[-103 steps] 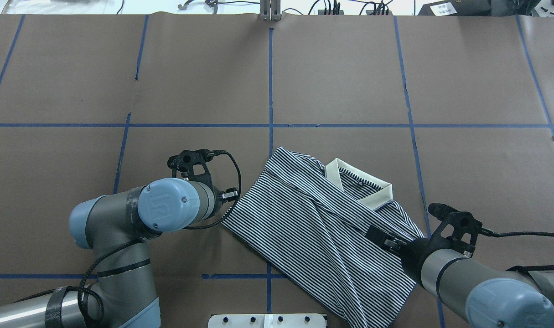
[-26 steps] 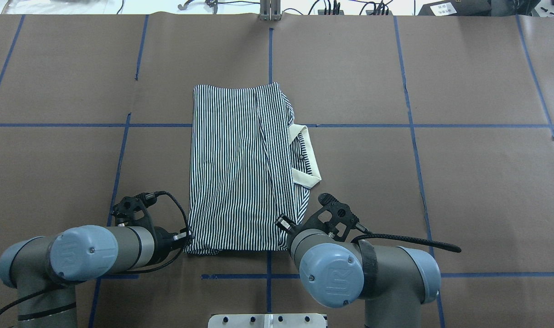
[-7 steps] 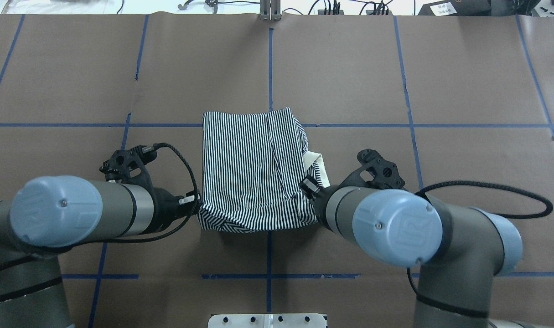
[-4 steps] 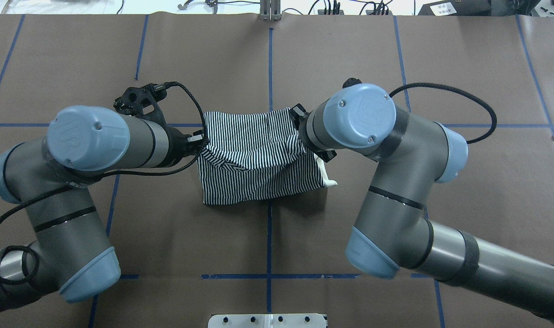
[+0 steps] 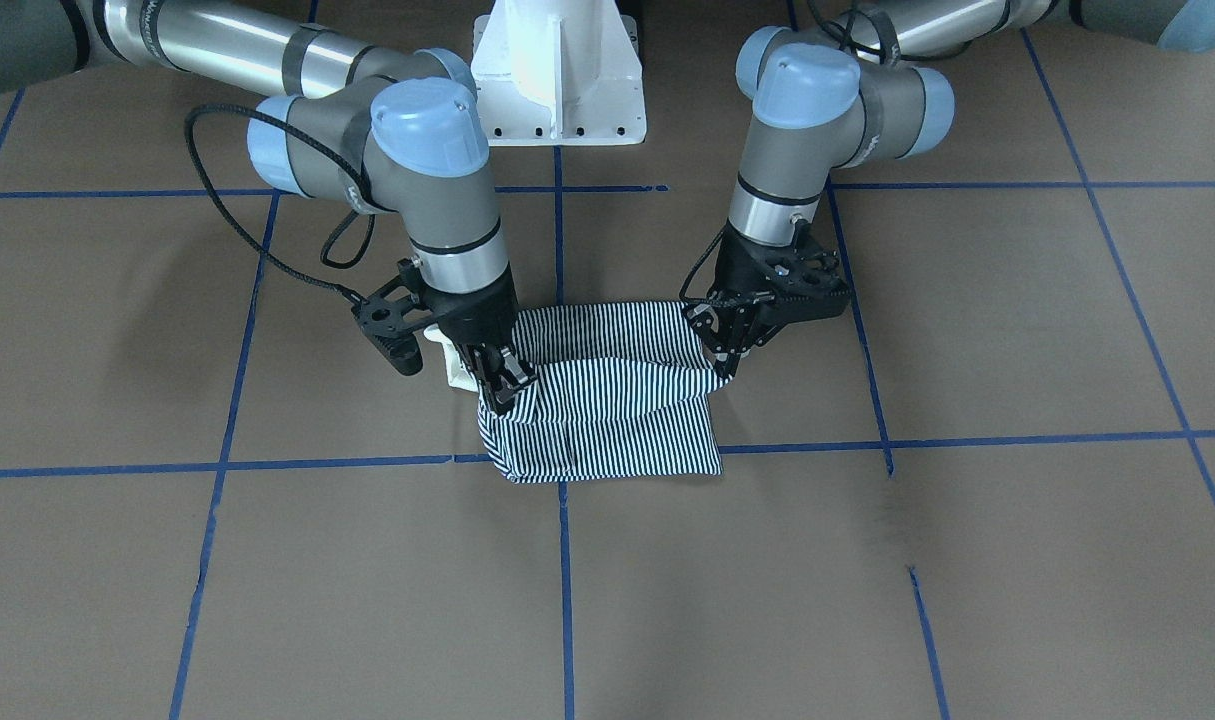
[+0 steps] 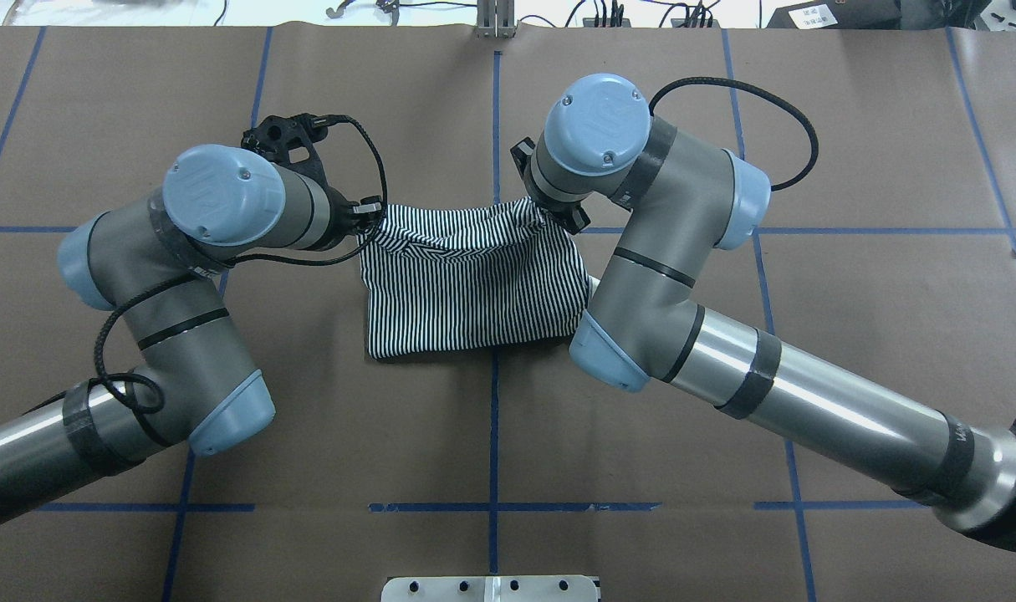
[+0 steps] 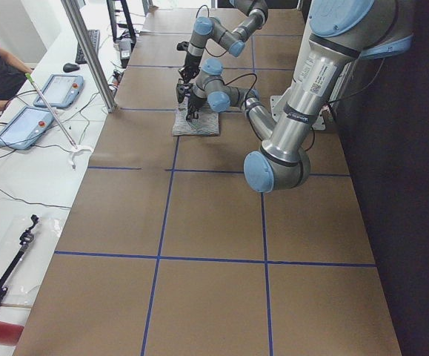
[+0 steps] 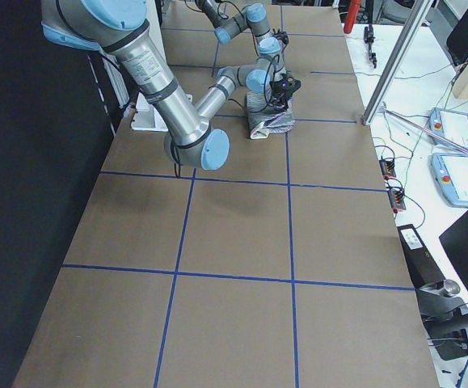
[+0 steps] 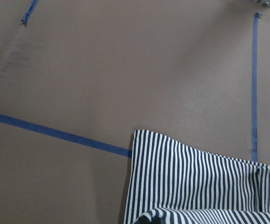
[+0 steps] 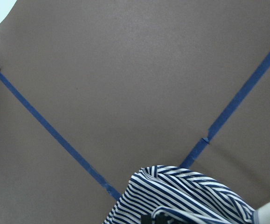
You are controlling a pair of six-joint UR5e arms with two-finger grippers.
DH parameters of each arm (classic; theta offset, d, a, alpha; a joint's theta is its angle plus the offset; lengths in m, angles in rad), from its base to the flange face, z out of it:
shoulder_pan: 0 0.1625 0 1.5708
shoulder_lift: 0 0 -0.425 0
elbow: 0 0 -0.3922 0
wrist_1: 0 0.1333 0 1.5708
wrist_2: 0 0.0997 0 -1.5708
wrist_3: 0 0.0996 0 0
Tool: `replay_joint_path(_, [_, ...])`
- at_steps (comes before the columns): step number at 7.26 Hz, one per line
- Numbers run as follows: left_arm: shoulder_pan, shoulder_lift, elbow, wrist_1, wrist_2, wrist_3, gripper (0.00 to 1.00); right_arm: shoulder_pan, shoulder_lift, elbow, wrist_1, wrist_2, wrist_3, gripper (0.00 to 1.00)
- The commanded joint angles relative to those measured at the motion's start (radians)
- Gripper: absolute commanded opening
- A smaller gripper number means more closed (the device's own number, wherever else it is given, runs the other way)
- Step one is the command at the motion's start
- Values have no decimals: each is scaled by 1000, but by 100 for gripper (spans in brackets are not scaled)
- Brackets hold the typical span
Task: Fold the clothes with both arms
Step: 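Lift the near edge with both grippers and fold it away from the robot, then release the shirt and raise both grippers above it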
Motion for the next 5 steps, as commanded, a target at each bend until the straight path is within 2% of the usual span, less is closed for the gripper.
replay_joint_path(1, [-43, -99, 241, -128, 1, 70, 0, 70, 76, -224, 122, 56, -84, 44])
replay_joint_path(2, [-84, -161, 374, -211, 1, 116, 43, 91, 121, -348, 192, 64, -130, 99])
replay_joint_path(3, [-110, -162, 377, -230, -2, 121, 48, 116, 127, -360, 200, 70, -138, 100])
replay_joint_path(4, [-136, -160, 374, -250, -11, 123, 50, 144, 130, -360, 202, 113, -158, 100])
replay_joint_path(5, [-136, -145, 322, -244, -13, 121, 50, 150, 130, -341, 202, 121, -154, 100])
